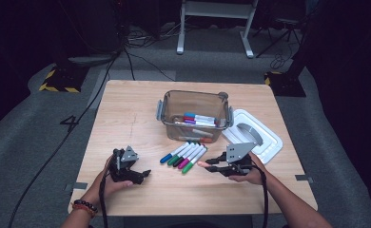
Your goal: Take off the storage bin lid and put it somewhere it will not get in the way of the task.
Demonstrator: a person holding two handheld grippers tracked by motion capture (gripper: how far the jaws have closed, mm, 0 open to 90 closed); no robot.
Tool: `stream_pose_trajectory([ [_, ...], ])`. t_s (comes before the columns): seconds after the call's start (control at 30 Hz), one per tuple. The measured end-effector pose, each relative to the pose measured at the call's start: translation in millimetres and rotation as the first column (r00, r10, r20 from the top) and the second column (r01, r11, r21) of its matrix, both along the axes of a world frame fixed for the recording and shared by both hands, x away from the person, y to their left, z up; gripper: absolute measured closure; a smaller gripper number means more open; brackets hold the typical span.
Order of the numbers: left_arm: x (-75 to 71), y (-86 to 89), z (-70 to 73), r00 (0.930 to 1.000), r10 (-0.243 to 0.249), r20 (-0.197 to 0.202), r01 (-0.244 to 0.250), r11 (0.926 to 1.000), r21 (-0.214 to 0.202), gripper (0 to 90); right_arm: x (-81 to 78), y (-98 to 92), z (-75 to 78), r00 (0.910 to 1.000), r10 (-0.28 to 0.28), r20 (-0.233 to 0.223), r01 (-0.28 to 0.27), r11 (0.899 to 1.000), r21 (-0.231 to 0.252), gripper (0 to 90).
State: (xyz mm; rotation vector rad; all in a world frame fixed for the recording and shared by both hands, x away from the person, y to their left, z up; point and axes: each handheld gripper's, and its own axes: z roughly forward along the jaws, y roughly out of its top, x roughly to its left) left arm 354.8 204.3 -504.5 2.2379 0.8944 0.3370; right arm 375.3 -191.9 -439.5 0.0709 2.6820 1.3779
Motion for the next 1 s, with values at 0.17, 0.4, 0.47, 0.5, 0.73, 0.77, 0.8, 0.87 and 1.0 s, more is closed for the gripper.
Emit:
stream_pose_trajectory([
  [0.17,0.0,0.0,0.0,1.0,0.0,0.0,0.0,1.0,0.0,13.3,1.7,-9.5,11.3,0.9992,-0.038,0.013,0.038,0.999,0.039,74.6],
  [0.4,0.0,0.0,0.0,1.0,-0.001,0.0,0.001,1.0,0.0,13.3,4.9,-21.0,26.8,0.9953,-0.092,0.029,0.089,0.992,0.093,74.6],
  [0.47,0.0,0.0,0.0,1.0,0.0,0.0,0.0,1.0,0.0,13.3,5.1,-22.7,32.4,0.9943,-0.098,0.041,0.093,0.991,0.099,74.6],
  [0.5,0.0,0.0,0.0,1.0,0.0,0.0,0.0,1.0,0.0,13.3,5.2,-23.3,35.4,0.9937,-0.102,0.046,0.097,0.99,0.105,74.6],
  [0.73,0.0,0.0,0.0,1.0,-0.001,0.0,0.001,1.0,0.0,13.3,10.6,-26.5,57.6,0.9875,-0.135,0.081,0.126,0.986,0.106,74.6],
  [0.77,0.0,0.0,0.0,1.0,0.0,0.0,0.0,1.0,0.0,13.3,12.7,-27.1,61.7,0.9872,-0.138,0.08,0.129,0.986,0.107,74.6],
  [0.8,0.0,0.0,0.0,1.0,0.0,0.0,0.0,1.0,0.0,13.3,14.7,-27.5,66.1,0.9857,-0.145,0.086,0.135,0.985,0.106,74.6],
  [0.87,0.0,0.0,0.0,1.0,-0.001,0.0,0.001,1.0,0.0,13.3,19.1,-28.0,75.6,0.9833,-0.154,0.096,0.144,0.984,0.109,74.6],
  [1.0,0.0,0.0,0.0,1.0,0.0,0.0,0.0,1.0,0.0,13.3,28.4,-26.4,94.2,0.9794,-0.167,0.112,0.154,0.981,0.117,74.6],
])
